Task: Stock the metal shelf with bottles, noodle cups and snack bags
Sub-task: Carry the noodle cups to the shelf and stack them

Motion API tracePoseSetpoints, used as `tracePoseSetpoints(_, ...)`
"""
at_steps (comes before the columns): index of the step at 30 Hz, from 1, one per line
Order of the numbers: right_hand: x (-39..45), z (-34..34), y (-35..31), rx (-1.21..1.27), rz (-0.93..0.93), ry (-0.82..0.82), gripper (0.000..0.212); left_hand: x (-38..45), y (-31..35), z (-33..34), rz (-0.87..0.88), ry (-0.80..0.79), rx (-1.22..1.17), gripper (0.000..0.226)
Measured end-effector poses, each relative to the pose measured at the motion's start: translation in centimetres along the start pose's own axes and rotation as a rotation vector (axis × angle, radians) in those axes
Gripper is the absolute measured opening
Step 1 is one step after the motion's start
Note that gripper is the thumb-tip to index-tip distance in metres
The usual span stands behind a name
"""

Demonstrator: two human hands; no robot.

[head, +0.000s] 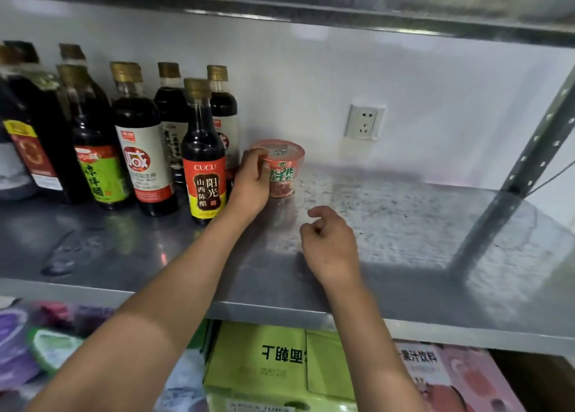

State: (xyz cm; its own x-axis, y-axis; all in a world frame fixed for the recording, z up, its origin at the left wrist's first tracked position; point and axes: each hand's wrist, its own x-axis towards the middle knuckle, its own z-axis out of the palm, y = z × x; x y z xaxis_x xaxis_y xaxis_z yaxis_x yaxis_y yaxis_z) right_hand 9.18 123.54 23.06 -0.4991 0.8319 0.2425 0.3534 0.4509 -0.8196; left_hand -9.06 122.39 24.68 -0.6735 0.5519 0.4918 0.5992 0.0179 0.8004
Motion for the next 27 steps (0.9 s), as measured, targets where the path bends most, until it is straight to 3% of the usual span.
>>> tracePoseSetpoints(7, -0.3, 0.0, 0.1, 0.101, 0.051, 0.039, 0.021, -0.1, 0.2, 0.0, 0.009, -0.004, 0.056, 0.035)
tracePoseSetpoints(11, -0.9, -0.7, -0.5, -0.005, 0.041, 0.19, 0.021, -1.3, 1.5, 0.8, 0.072, -0.011, 0.222, 0.047)
tracePoseSetpoints(17, -4.2, -1.2, -1.3, -0.226, 0.172, 0.511, 0.033, -3.8, 3.5, 1.3, 0.333, -0.086, 0.332, 0.046)
tracePoseSetpoints(23, -13.3, -0.1, 1.3, -0.403, 0.322, 0.768, 0.036, -10.4, 6.1, 1.3, 0.726, -0.426, 0.109, 0.043)
tracePoseSetpoints(25, -17.8, -1.3, 2.2, -0.475, 0.348, 0.826, 0.039, -14.0, 6.7, 0.7, 0.887, -0.45, 0.03, 0.044)
tracePoseSetpoints(27, -22.6, -2.5, 1.8, -0.521, 0.408, 0.908, 0.044, -18.5, 7.5, -0.2, 0.933, -0.485, -0.114, 0.045)
